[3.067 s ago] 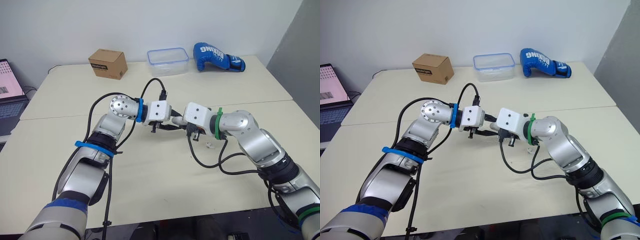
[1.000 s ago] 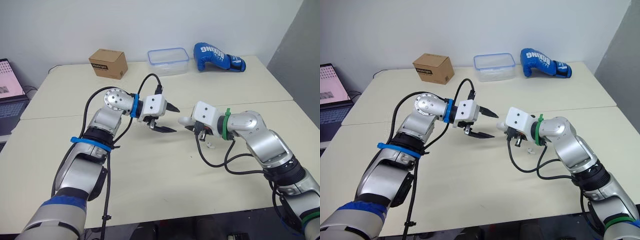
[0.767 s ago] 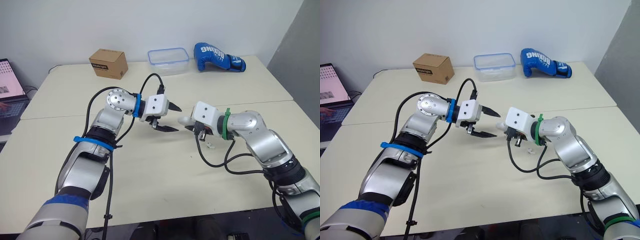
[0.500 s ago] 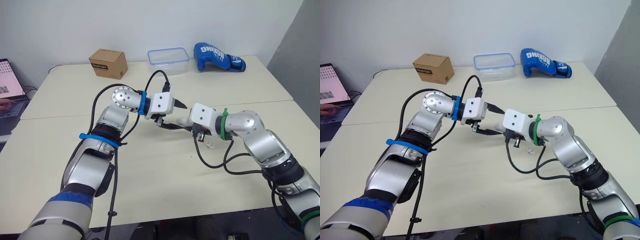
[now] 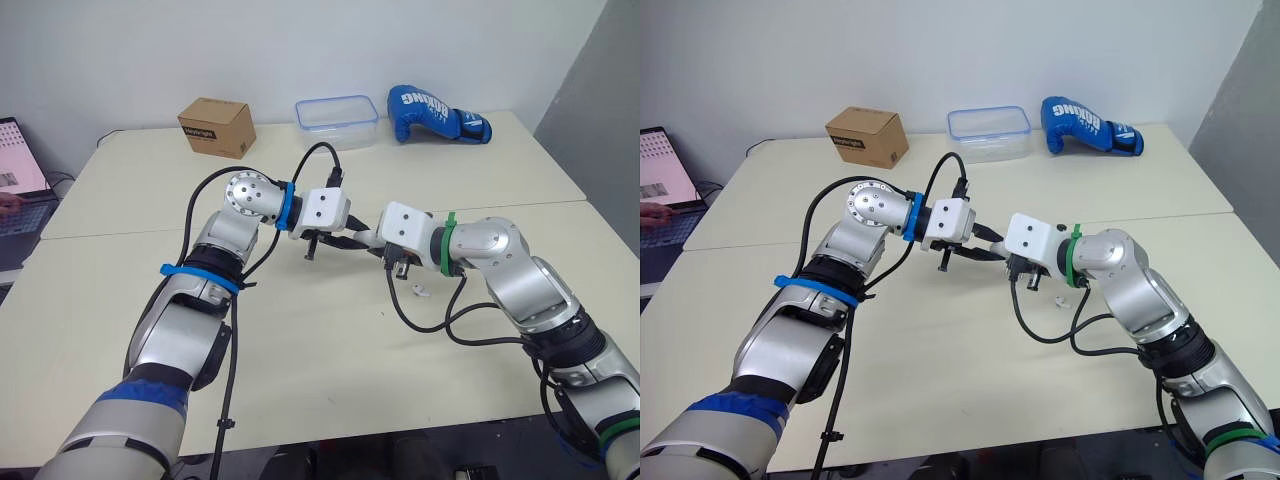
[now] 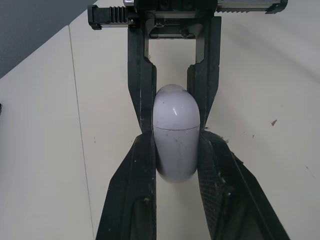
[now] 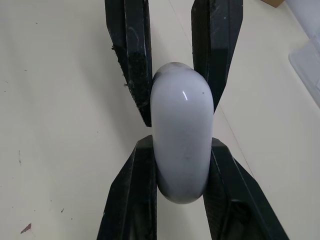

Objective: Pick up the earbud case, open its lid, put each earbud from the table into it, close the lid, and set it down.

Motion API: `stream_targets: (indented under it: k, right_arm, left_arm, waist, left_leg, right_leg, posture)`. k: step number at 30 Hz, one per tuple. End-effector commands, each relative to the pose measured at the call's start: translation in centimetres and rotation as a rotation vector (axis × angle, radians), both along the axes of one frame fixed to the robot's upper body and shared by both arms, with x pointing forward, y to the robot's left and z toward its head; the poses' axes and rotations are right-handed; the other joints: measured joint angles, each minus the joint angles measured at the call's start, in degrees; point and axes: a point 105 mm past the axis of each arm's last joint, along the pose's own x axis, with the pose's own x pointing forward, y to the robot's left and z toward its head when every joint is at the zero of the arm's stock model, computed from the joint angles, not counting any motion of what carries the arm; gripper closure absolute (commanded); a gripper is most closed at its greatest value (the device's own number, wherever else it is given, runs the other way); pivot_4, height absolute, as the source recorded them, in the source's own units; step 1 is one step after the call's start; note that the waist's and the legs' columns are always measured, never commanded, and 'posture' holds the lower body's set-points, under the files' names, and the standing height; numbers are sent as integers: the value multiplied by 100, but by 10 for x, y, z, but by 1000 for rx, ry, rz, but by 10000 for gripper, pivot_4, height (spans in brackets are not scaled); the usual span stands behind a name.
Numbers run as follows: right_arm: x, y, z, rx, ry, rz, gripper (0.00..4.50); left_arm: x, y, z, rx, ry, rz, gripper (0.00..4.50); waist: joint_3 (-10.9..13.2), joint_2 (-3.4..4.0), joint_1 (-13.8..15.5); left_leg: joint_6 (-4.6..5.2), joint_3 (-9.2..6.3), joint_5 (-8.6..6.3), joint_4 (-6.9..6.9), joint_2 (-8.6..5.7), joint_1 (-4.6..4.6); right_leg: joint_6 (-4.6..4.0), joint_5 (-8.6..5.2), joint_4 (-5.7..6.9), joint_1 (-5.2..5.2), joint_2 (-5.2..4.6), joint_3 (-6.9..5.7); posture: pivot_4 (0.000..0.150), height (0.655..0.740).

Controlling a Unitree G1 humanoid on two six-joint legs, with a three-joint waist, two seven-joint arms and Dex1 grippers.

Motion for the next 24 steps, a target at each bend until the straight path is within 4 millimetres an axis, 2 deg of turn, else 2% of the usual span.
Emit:
stream_targets:
  k: [1,4,10,15,20,24]
  right_arm:
    - [-2,6,16,39,-38,26,37054]
    - [0,3,19,96,-32,0,37054]
    - [-11,-19,22,213,16,-52,17452]
    - [-25,-27,27,383,81,-98,144]
    - [-26,-26,34,483,86,-139,144]
    - [-23,-23,37,510,92,-151,144]
  left_arm:
    - [2,-6,17,-40,-61,3,37615]
    - [4,0,15,-41,-40,26,37615]
    - [6,15,12,-128,92,94,37615]
    - [3,20,15,-268,268,162,37615]
    - [-7,22,15,-329,416,176,37615]
    - [-17,22,10,-296,445,147,37615]
  waist:
    - [0,0,0]
    - [0,0,0]
    - [0,0,1]
    - [0,0,-2]
    - [0,0,1]
    - [0,0,1]
  left_leg:
    - [0,0,0,0,0,0]
    - [0,0,0,0,0,0]
    - [0,-1,0,1,0,0]
    - [0,-3,0,0,0,0]
    - [0,-5,0,5,0,1]
    - [0,-4,0,5,0,2]
  right_leg:
    - [0,0,0,0,0,0]
    - [0,0,0,0,0,0]
    - [0,0,0,0,0,-1]
    - [0,0,5,0,0,0]
    - [0,0,8,1,0,-1]
    - [-1,1,8,2,0,1]
  posture:
    - [1500,7400]
    - [1500,7400]
    - [1500,7400]
    - [1500,7400]
    - [1500,7400]
    - [1500,7400]
